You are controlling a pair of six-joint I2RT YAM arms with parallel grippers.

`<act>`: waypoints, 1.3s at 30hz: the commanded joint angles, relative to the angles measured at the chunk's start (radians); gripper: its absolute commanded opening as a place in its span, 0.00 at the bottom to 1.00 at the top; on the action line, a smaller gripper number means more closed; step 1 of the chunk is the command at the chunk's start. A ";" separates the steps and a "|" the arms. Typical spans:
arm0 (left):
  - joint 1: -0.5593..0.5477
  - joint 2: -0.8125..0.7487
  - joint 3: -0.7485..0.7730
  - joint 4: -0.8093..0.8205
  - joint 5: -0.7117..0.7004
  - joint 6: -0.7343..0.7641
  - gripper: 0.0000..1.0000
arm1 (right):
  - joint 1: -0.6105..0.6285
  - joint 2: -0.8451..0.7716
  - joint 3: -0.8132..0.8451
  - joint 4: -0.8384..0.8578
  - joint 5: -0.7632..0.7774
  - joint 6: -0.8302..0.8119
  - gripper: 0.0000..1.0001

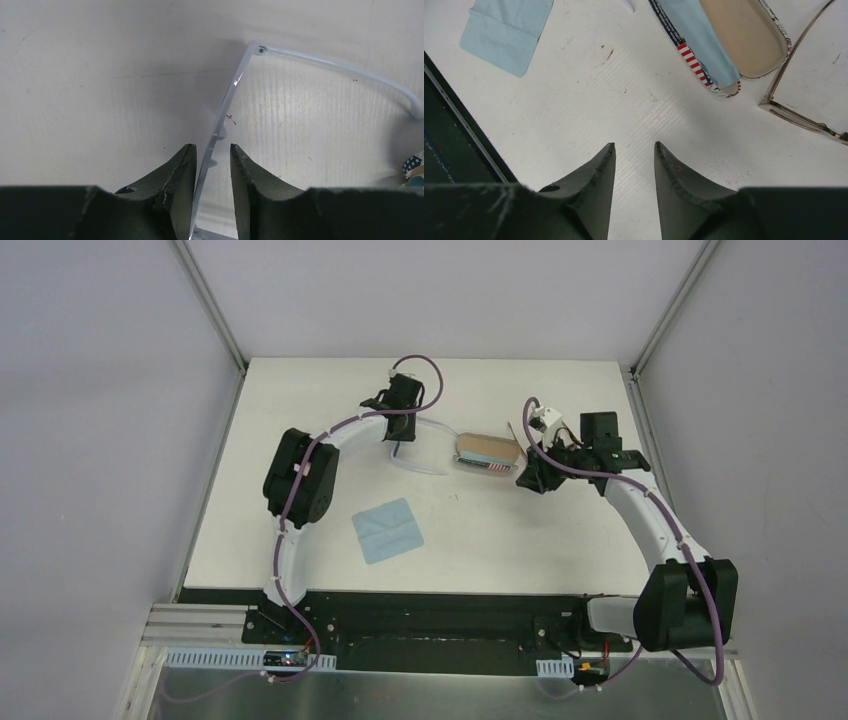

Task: Organize the sunglasses
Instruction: Pick up the sunglasses from the center of the board, then place the sunglasses at the center of the board.

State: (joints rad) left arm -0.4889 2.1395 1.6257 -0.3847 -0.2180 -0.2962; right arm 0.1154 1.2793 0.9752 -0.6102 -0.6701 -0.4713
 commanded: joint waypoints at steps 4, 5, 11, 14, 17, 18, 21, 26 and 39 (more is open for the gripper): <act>0.012 -0.085 -0.064 0.015 -0.042 -0.007 0.22 | 0.009 0.017 0.001 0.043 -0.057 0.017 0.37; 0.013 -0.113 -0.087 0.015 -0.047 -0.014 0.18 | 0.018 0.020 0.002 0.043 -0.063 0.019 0.37; 0.012 -0.291 -0.288 0.014 -0.056 -0.092 0.09 | 0.210 0.036 0.024 0.051 0.044 0.002 0.37; 0.012 -0.385 -0.387 0.008 -0.075 -0.160 0.00 | 0.315 0.061 0.058 0.062 0.081 0.003 0.37; 0.013 -0.447 -0.458 -0.009 -0.112 -0.244 0.00 | 0.411 0.109 0.111 0.075 0.134 0.004 0.37; 0.012 -0.457 -0.475 -0.011 -0.111 -0.270 0.00 | 0.439 0.125 0.129 0.080 0.152 0.001 0.37; 0.012 -0.441 -0.501 -0.003 -0.060 -0.340 0.00 | 0.504 0.180 0.181 0.086 0.192 -0.004 0.37; 0.013 -0.336 -0.482 0.024 -0.036 -0.423 0.00 | 0.545 0.256 0.233 0.122 0.240 0.022 0.37; 0.016 -0.460 -0.436 -0.002 -0.006 -0.405 0.53 | 0.648 0.401 0.371 0.138 0.267 0.131 0.39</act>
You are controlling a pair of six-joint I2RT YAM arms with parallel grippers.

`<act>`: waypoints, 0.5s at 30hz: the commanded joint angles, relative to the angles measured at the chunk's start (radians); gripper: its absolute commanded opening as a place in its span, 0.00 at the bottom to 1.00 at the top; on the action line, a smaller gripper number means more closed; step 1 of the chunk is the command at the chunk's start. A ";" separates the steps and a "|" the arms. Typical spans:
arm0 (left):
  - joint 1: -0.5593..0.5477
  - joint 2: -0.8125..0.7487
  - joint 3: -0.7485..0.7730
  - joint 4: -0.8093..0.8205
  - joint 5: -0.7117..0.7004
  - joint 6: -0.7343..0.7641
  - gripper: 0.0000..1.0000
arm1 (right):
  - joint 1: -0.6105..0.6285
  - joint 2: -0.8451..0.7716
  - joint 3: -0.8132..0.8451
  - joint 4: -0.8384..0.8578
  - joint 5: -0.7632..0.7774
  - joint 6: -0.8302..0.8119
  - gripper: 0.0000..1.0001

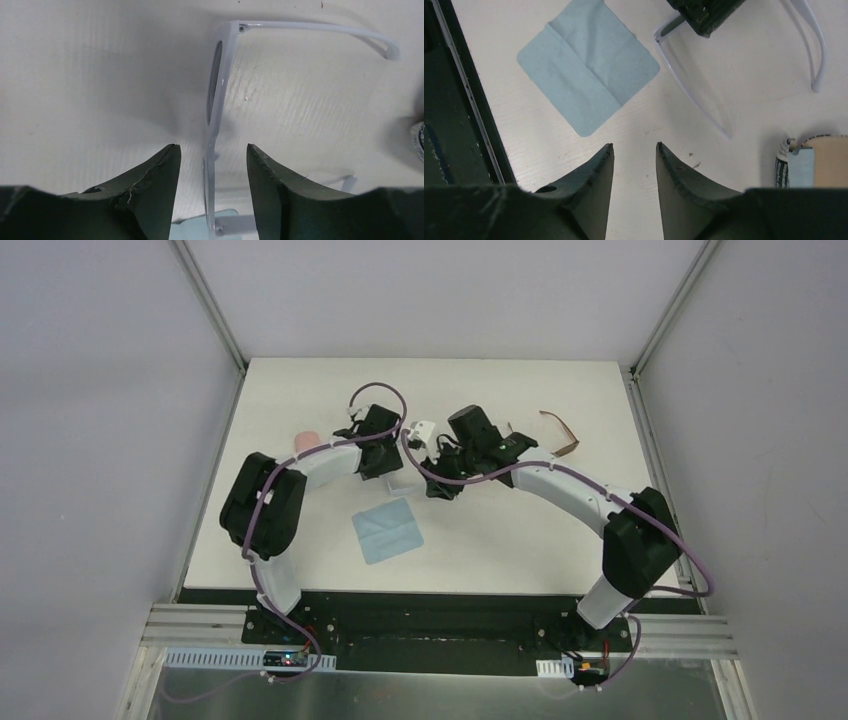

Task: Organize the sunglasses
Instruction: Place the sunglasses at the center of the board.

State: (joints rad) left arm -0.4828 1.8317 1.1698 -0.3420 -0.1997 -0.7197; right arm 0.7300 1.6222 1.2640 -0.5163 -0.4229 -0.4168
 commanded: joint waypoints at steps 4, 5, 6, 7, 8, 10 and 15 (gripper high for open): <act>0.044 -0.329 -0.033 -0.098 -0.108 0.041 0.56 | 0.069 0.153 0.157 0.054 0.064 0.150 0.40; 0.058 -0.372 -0.047 -0.112 -0.122 0.047 0.57 | 0.077 0.178 0.182 0.055 0.087 0.164 0.40; 0.075 -0.411 -0.061 -0.126 -0.135 0.050 0.58 | 0.086 0.203 0.207 0.055 0.108 0.178 0.40; 0.094 -0.447 -0.076 -0.138 -0.145 0.054 0.59 | 0.091 0.228 0.237 0.053 0.124 0.195 0.40; 0.114 -0.485 -0.094 -0.147 -0.150 0.056 0.59 | 0.094 0.256 0.268 0.052 0.137 0.220 0.40; 0.156 -0.556 -0.137 -0.158 -0.159 0.060 0.60 | 0.098 0.310 0.335 0.039 0.152 0.273 0.40; 0.237 -0.737 -0.239 -0.172 -0.167 0.054 0.61 | 0.111 0.440 0.493 0.006 0.174 0.356 0.43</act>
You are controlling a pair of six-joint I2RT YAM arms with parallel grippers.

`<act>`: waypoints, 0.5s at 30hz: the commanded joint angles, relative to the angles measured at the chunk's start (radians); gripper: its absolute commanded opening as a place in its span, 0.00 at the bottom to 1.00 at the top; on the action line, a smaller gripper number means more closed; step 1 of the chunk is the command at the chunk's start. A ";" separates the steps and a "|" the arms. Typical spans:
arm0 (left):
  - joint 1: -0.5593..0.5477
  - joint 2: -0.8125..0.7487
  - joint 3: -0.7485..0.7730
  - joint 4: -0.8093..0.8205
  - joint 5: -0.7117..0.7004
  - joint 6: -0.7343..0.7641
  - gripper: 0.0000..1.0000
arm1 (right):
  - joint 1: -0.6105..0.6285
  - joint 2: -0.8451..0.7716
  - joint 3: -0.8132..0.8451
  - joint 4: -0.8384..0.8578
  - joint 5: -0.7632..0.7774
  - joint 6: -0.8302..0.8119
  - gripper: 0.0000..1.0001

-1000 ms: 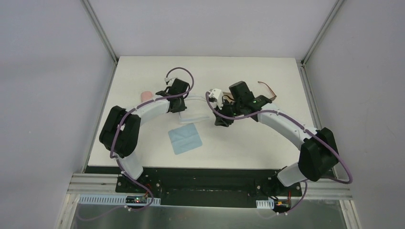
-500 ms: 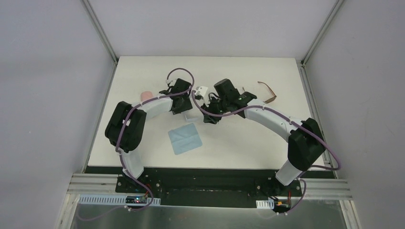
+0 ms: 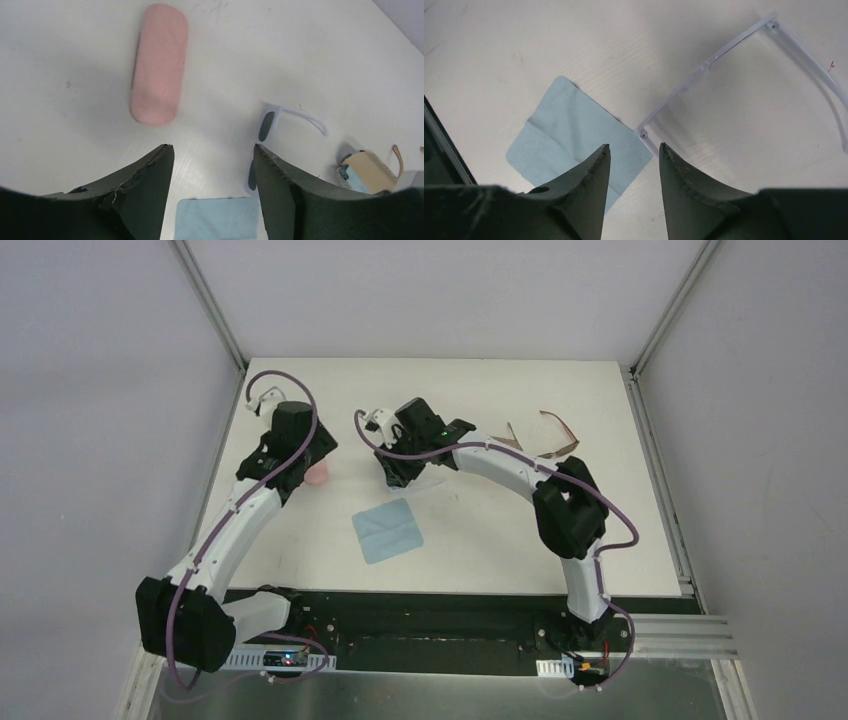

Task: Organize the sunglasses
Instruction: Place the sunglasses at the center of the board, then fold the sunglasses at the center of the board.

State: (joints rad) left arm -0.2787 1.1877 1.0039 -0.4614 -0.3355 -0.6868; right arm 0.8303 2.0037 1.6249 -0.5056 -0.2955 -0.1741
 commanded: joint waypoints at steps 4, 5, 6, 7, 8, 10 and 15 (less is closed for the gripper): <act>0.054 -0.201 -0.123 -0.083 -0.024 0.033 0.62 | 0.015 0.159 0.245 -0.034 0.056 0.157 0.45; 0.055 -0.218 -0.128 -0.094 -0.020 0.036 0.62 | 0.019 0.180 0.274 -0.047 0.075 0.160 0.45; 0.056 -0.237 -0.130 -0.104 -0.017 0.040 0.62 | 0.023 0.202 0.300 -0.061 0.099 0.160 0.45; 0.056 -0.251 -0.132 -0.114 -0.013 0.044 0.62 | 0.026 0.219 0.320 -0.074 0.120 0.160 0.45; 0.057 -0.264 -0.132 -0.124 -0.014 0.047 0.62 | 0.028 0.232 0.332 -0.084 0.137 0.160 0.45; 0.056 -0.287 -0.131 -0.141 -0.019 0.052 0.62 | 0.033 0.244 0.336 -0.092 0.166 0.163 0.43; 0.056 -0.321 -0.141 -0.152 -0.038 0.074 0.61 | 0.038 0.257 0.325 -0.101 0.206 0.156 0.37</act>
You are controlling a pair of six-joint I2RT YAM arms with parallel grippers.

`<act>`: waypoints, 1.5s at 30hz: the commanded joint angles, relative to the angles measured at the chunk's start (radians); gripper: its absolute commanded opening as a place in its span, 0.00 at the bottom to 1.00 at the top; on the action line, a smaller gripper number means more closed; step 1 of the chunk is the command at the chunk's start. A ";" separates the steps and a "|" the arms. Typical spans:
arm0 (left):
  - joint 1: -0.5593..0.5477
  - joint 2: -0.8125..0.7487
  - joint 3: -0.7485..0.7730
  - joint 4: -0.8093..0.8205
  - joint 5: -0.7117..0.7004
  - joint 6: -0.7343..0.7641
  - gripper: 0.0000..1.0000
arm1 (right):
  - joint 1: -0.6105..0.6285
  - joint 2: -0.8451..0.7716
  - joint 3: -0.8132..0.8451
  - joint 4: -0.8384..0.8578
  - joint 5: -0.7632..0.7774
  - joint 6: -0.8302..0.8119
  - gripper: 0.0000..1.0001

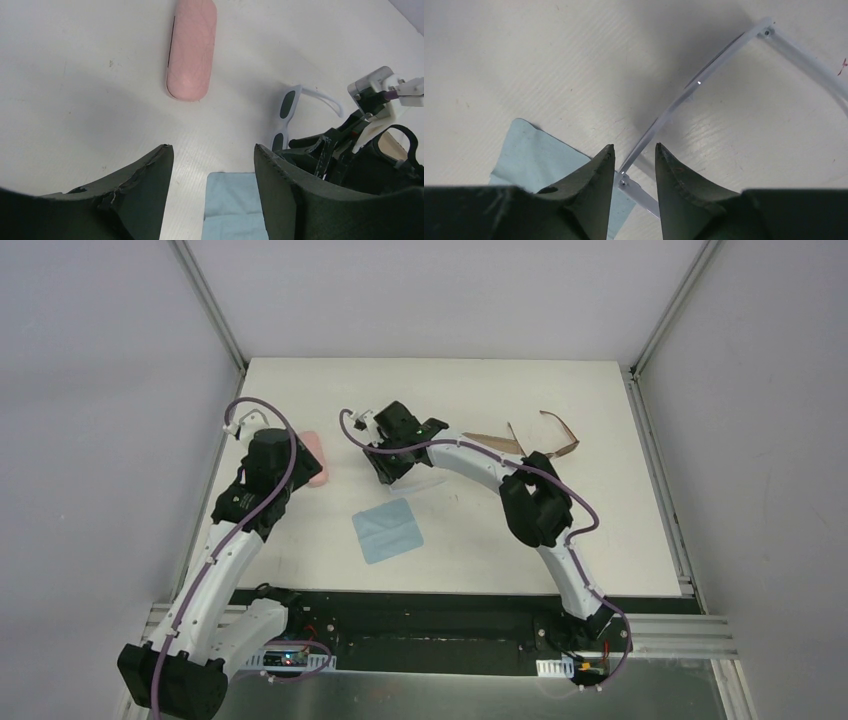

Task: Organize the sunglasses
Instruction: Fold the sunglasses at the center of the board.

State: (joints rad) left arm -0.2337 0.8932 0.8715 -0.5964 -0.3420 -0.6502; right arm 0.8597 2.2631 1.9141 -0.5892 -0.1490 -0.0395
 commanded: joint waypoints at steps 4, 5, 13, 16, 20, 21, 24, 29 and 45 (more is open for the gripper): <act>0.011 -0.037 -0.027 -0.017 -0.032 0.036 0.61 | 0.009 0.005 0.039 -0.019 0.055 0.022 0.28; 0.011 -0.040 -0.031 -0.017 -0.030 0.035 0.61 | 0.008 0.005 0.040 -0.020 0.055 0.021 0.26; 0.011 -0.031 -0.044 -0.002 -0.009 0.036 0.61 | 0.009 -0.008 0.041 -0.027 0.066 -0.011 0.04; 0.011 -0.016 -0.044 0.025 -0.003 0.053 0.61 | 0.009 -0.061 0.013 -0.038 0.070 -0.052 0.00; 0.011 0.051 -0.017 0.067 0.028 0.077 0.61 | 0.008 -0.218 -0.105 -0.056 0.022 -0.194 0.00; 0.011 0.073 -0.008 0.085 0.043 0.083 0.61 | 0.009 -0.270 -0.160 -0.049 0.004 -0.241 0.00; 0.011 0.149 0.022 0.141 0.104 0.100 0.60 | 0.009 -0.430 -0.315 -0.060 -0.077 -0.413 0.00; 0.011 0.267 0.039 0.246 0.283 0.150 0.53 | 0.009 -0.698 -0.573 -0.076 -0.171 -0.616 0.00; -0.281 0.372 0.015 0.373 0.555 0.107 0.43 | 0.009 -0.974 -0.766 -0.113 -0.219 -0.749 0.00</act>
State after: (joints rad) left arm -0.4534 1.2156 0.8555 -0.2695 0.2104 -0.5308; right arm 0.8646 1.3224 1.1324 -0.7208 -0.3313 -0.7452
